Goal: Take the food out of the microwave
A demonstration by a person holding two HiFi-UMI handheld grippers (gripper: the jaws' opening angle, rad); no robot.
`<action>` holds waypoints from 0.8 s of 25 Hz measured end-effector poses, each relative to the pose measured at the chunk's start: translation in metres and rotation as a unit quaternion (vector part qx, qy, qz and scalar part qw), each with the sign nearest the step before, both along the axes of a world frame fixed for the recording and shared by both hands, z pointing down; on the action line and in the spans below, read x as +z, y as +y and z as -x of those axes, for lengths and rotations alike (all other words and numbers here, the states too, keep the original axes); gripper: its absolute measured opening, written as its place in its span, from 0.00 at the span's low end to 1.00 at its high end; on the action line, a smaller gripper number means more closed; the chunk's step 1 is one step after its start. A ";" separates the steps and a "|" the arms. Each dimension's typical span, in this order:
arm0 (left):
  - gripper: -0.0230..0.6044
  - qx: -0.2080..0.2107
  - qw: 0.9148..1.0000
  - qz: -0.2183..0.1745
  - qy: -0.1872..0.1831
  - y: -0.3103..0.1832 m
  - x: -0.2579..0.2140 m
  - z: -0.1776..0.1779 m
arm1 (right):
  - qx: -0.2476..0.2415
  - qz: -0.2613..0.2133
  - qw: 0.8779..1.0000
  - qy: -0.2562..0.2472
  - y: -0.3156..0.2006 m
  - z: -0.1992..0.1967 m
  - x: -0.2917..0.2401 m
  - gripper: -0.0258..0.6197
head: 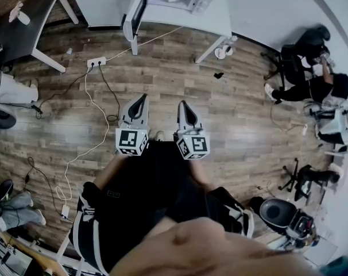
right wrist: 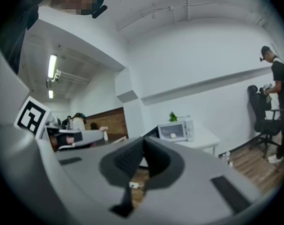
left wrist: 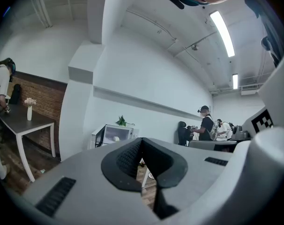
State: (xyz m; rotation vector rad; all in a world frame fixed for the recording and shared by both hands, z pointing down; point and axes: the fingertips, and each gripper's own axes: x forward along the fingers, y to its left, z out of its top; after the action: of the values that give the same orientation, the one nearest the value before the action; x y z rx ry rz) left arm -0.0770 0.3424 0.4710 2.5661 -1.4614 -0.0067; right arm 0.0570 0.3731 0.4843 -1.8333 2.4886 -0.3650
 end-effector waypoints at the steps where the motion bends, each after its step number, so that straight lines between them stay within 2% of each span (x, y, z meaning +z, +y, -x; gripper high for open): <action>1: 0.09 0.000 1.000 0.000 0.001 0.001 0.000 0.001 | 0.001 0.000 1.000 -0.004 0.000 0.000 -0.001 0.09; 11: 0.09 -0.001 1.000 0.004 0.006 0.006 0.001 0.017 | -0.003 0.007 1.000 -0.002 0.001 0.017 0.000 0.09; 20: 0.09 -0.001 1.000 0.011 0.009 -0.001 0.010 0.051 | 0.007 0.015 1.000 0.010 -0.015 0.043 0.006 0.09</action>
State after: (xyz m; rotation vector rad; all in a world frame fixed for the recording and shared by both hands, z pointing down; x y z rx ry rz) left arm -0.1275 0.3415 0.4808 2.5400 -1.4502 -0.0141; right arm 0.0145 0.3584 0.4905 -1.8737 2.4961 -0.3870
